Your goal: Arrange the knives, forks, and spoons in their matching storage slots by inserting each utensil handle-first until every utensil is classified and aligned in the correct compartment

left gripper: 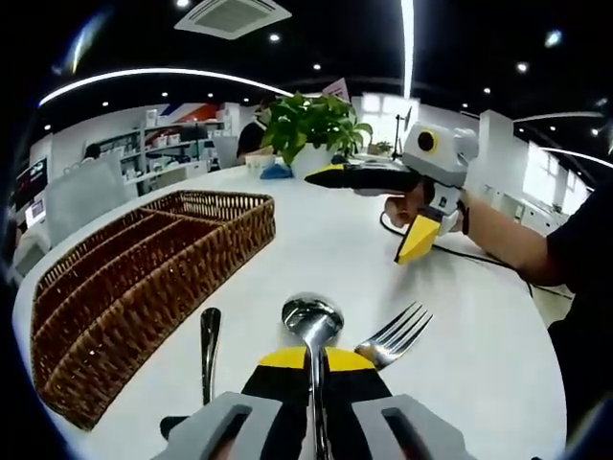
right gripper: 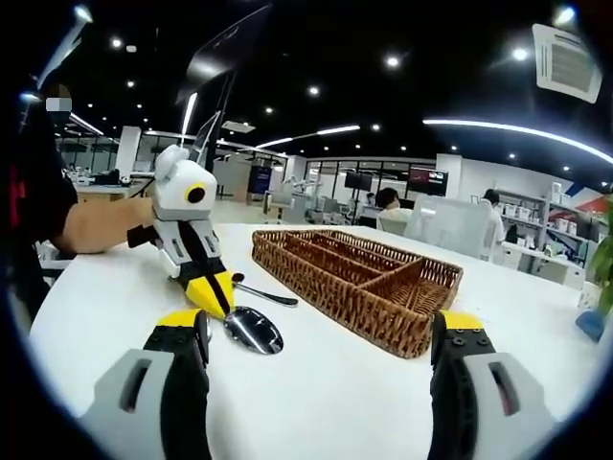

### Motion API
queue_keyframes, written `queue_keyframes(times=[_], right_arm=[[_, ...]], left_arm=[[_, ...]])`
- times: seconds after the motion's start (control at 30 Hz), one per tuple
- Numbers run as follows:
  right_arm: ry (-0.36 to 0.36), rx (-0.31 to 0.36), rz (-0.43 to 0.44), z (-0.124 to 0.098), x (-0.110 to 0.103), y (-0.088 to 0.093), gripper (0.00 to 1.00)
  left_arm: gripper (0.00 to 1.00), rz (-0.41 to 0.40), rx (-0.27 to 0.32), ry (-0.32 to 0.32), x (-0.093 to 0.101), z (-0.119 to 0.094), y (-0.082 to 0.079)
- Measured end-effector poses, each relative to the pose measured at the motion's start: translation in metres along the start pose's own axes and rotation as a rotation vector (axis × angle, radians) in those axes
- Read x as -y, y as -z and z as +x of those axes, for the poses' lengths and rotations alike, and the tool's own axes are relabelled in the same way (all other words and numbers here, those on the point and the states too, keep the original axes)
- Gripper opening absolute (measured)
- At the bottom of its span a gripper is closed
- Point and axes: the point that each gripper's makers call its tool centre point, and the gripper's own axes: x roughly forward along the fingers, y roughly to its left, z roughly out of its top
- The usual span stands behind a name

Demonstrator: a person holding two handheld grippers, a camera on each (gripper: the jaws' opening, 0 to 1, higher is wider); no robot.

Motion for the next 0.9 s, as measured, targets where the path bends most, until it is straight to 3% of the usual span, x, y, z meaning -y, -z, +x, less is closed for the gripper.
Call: queue_keyframes(times=[0.33,0.53,0.9], right_arm=[[0.003,0.005,0.006,0.0001,0.0012,-0.0009,1.00],[0.004,0.006,0.006,0.0001,0.0012,-0.0010,1.00],[0.005,0.013,0.005,-0.0004,0.0007,-0.0028,1.00]], left_arm=[[0.04,-0.022,0.018,0.015,-0.0039,0.0034,0.0000],[0.02,0.006,-0.004,0.009,-0.0018,0.0042,-0.0004],[0.04,0.031,0.007,0.017,-0.0022,0.0024,-0.0004]])
